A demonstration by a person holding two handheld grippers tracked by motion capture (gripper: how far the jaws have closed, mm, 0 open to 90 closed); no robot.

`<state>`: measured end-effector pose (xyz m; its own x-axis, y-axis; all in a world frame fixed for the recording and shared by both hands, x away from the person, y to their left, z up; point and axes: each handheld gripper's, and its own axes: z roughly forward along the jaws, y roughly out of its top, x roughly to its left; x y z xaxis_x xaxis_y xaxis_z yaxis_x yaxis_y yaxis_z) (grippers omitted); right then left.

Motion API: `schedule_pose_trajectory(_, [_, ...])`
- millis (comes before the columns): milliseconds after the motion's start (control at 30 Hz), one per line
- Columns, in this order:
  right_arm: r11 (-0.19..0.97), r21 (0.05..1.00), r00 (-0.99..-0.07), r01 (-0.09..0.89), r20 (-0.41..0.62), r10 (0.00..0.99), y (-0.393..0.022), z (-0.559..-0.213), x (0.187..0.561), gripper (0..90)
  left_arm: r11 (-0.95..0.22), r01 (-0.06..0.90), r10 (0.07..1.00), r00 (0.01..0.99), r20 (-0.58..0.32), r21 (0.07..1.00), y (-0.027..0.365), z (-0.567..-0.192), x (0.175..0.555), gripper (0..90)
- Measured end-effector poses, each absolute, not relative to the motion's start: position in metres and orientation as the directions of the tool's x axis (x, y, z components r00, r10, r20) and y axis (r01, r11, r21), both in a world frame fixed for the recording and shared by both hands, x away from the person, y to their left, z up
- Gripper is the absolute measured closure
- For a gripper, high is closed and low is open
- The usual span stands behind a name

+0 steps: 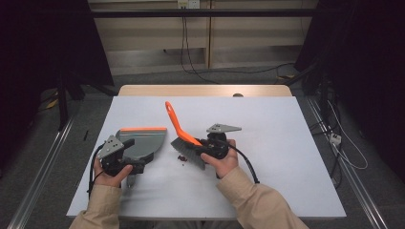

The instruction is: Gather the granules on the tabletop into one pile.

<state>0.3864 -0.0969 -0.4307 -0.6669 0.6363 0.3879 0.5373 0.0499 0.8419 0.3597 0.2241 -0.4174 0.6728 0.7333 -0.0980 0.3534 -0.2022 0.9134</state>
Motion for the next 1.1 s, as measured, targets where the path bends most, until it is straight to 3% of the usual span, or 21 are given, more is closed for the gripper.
schedule_pose_trajectory(300, [0.019, 0.774, -0.598, 0.633, 0.473, 0.646, -0.067, -0.449, 0.384, 71.3, -0.205, 0.351, 0.733, 0.674, -0.095, 0.914, 0.224, -0.417, 0.36, 5.6])
schedule_pose_trajectory(367, [0.038, 0.78, -0.586, 0.625, 0.436, 0.683, -0.065, -0.452, 0.383, 71.3, -0.2, 0.351, 0.733, 0.673, -0.098, 0.915, 0.224, -0.417, 0.36, 5.6])
schedule_pose_trajectory(767, [0.004, 0.748, -0.467, 0.664, 0.41, 0.783, -0.1, -0.451, 0.381, 70.7, -0.192, 0.351, 0.738, 0.667, -0.1, 0.917, 0.224, -0.416, 0.358, 5.7])
schedule_pose_trajectory(1100, [-0.001, 0.754, -0.446, 0.657, 0.39, 0.806, -0.124, -0.452, 0.377, 70.5, -0.201, 0.346, 0.736, 0.671, -0.092, 0.917, 0.223, -0.416, 0.358, 5.7])
